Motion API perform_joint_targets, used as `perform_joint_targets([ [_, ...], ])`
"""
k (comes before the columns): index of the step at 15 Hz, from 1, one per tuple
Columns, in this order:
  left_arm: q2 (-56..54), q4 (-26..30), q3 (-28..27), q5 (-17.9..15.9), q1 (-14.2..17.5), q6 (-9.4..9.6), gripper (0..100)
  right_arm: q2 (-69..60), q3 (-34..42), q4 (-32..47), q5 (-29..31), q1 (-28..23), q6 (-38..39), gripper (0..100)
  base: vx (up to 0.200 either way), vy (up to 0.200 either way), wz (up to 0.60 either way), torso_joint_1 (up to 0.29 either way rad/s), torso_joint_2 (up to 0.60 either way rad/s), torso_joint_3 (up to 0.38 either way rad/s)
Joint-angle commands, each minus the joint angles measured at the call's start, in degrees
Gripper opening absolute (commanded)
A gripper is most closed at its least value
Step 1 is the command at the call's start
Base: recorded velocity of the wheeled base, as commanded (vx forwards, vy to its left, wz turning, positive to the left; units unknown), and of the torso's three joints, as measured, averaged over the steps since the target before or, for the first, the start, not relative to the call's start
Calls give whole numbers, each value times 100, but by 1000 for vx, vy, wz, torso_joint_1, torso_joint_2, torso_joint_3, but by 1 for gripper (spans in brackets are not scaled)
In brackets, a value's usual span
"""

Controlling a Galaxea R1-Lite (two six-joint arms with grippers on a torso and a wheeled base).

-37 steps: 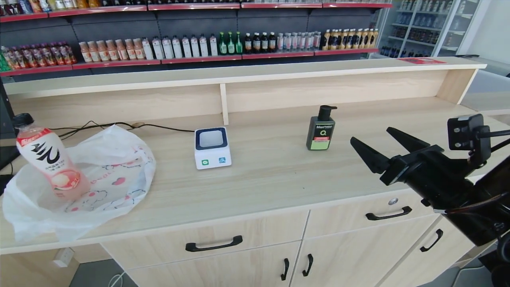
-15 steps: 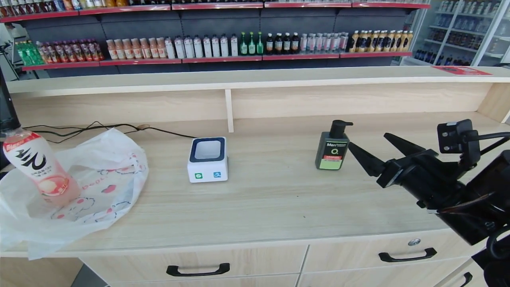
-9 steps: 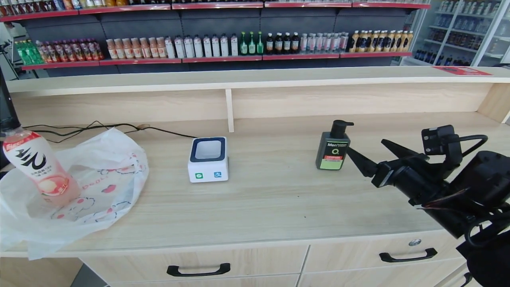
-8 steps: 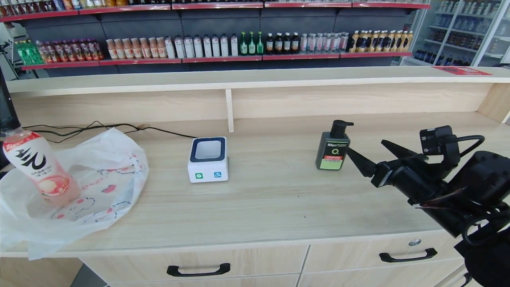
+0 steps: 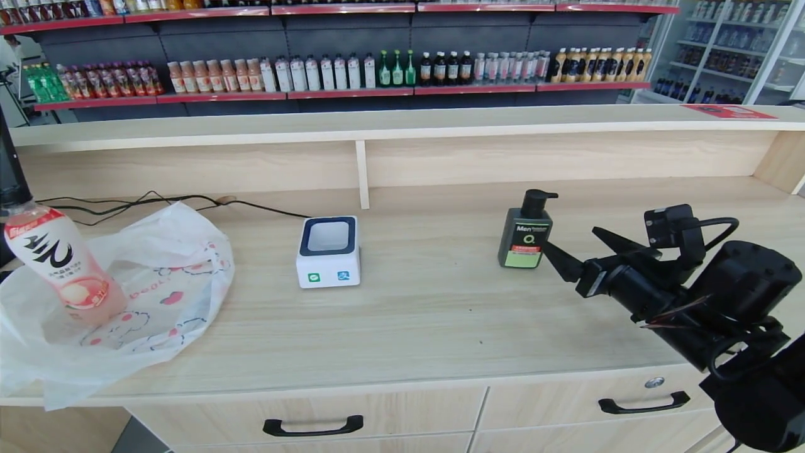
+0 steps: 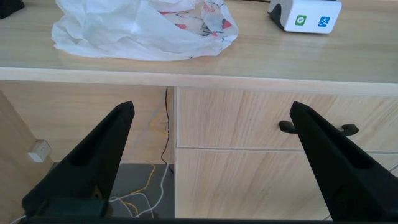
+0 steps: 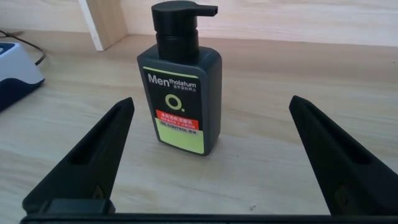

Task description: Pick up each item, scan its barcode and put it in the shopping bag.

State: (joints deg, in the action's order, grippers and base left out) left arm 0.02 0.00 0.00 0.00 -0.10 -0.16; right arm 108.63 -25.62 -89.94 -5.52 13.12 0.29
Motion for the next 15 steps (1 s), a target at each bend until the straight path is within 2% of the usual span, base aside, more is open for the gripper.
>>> perform_joint_targets([
  [1, -2, 0, 0, 0, 1, -2, 100, 88, -57, -6, -1, -29, 6, 100, 0, 0, 0, 0, 0, 0],
  [11, -2, 0, 0, 0, 1, -2, 100, 519, -373, -6, -1, -108, 23, 100, 0, 0, 0, 0, 0, 0],
  [15, -2, 0, 0, 0, 1, -2, 100, 651, -540, -6, -1, -380, 50, 100, 0, 0, 0, 0, 0, 0],
])
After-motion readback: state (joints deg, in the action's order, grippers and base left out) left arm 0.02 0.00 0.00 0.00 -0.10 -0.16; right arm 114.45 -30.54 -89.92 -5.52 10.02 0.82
